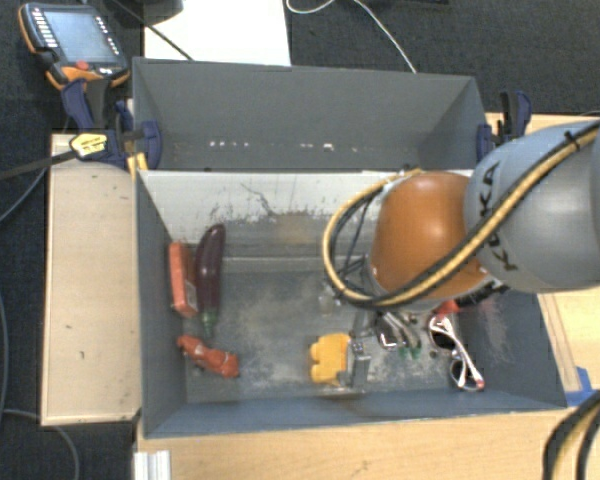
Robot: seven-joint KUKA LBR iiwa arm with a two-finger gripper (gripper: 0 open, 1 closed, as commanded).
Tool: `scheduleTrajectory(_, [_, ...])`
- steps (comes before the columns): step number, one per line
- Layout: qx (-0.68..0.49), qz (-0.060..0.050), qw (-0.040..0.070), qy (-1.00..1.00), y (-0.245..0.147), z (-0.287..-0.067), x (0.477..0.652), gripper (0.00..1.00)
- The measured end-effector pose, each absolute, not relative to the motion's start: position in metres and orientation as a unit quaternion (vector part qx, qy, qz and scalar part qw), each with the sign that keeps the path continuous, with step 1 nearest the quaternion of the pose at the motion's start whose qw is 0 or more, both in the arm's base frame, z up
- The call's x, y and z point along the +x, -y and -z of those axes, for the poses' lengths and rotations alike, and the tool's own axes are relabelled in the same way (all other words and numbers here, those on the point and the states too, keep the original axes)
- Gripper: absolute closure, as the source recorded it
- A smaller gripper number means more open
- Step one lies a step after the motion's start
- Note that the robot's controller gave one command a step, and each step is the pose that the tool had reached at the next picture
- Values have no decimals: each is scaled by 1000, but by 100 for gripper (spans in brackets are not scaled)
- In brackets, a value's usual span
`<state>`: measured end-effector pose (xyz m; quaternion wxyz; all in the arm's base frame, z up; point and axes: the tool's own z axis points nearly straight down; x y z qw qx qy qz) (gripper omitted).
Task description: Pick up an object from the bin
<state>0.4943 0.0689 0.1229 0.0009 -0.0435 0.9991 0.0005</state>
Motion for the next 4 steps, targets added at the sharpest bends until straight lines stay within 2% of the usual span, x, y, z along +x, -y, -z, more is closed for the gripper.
scheduleTrajectory(1, [57, -1, 2, -998, -58, -154, 485, 0])
scheduleTrajectory(2, [-15, 0, 0, -1000, -46, -116, 486, 0])
scheduleTrajectory(3, [18, -2, 6, -1000, -64, -71, 479, 0])
scheduleTrajectory(4, [-7, -1, 4, -1000, -67, -71, 481, 100])
